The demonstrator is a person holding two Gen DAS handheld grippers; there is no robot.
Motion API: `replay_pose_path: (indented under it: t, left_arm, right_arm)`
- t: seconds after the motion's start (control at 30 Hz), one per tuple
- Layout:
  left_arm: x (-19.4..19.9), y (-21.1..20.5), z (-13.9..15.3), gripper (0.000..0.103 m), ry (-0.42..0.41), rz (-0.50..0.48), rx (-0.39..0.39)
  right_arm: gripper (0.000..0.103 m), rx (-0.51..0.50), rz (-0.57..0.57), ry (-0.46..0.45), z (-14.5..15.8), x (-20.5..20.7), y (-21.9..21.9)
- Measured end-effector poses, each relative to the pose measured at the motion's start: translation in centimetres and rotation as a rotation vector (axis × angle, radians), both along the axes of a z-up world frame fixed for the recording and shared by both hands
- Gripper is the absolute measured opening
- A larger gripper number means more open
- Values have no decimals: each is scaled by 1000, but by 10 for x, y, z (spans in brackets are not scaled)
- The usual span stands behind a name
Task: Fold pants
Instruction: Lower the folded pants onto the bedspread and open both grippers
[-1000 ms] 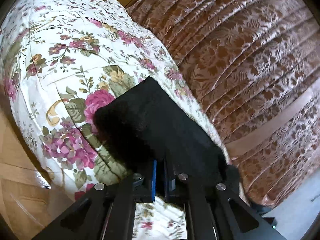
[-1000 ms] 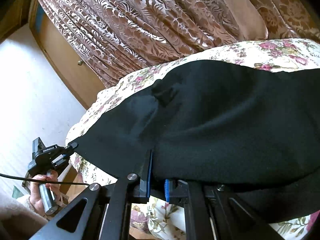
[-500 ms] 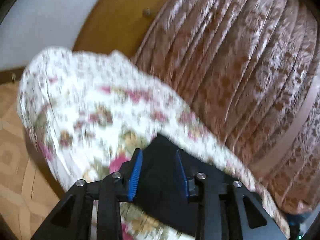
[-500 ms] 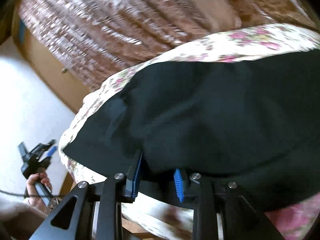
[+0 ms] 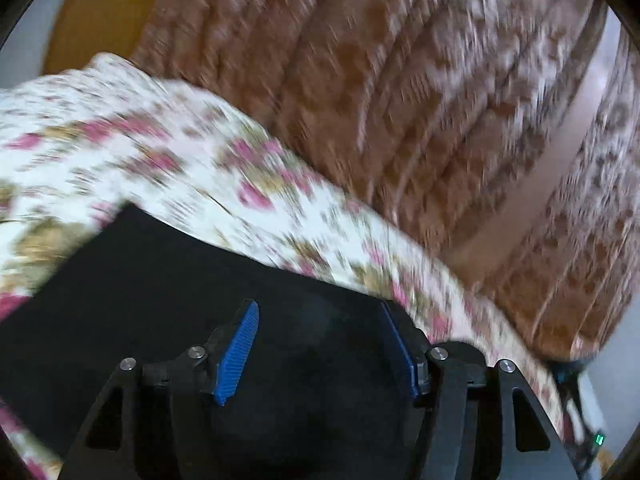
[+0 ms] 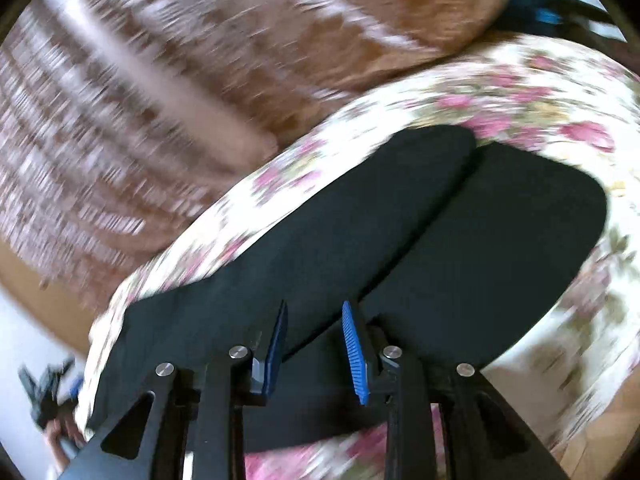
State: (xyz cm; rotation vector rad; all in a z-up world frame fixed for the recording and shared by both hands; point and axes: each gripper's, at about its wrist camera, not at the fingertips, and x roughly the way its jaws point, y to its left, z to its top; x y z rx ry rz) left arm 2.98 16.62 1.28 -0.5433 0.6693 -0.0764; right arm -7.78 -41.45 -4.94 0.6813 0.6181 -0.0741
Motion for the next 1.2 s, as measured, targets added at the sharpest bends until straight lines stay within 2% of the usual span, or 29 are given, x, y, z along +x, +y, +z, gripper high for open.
replay_pose_path:
  t: [0.13,0.17,0.23,0.27,0.33,0.4,0.5,0.6,0.7,0.8,0.9,1.1,1.2]
  left_arm:
    - [35,-13,-16,61,13,4,102]
    - [41,-8,-21,62,24,17,102]
    - [47,2,-38,68,47,26,80]
    - [50,11,-53,67,80,17,47]
    - [44,26,-65,67,38,13,-51]
    - [36,28,-62,67,7,23,-64]
    - [34,21,-61,68,3,20,-33]
    - [34,21,-62,68,-3,18,-50]
    - [32,25,-62,68,-11,18,-76]
    - [34,26,-62,68,-14,17,-80]
    - [34,27,-62,68,-18,15,-85]
    - [34,26,-62,69,-19,16,-86]
    - [33,26,-62,69,-19,16,-87]
  right_arm:
    - [30,116,-150,29,-14,22,-50]
    - [30,154,-177,35,-19,26,-61]
    - [30,228,-227,26,-26,38,-76]
    - [30,246,-238,18,-28,43,-82]
    - [30,252,-266,21,-31,55,-89]
    - [28,241,-271,17,-31,66,-93]
    - [10,199,-266,35,-29,80,-91]
    - [7,139,-263,-8,-12,75,-83]
    - [7,-36,-266,-51,23,52,-70]
    - [7,-117,-288,-49,37,23,-65]
    - [7,-123,-320,-21,33,-2,-69]
    - [6,-17,-358,105,-18,-23,-82]
    - [8,5,-365,82,-23,-29,-83]
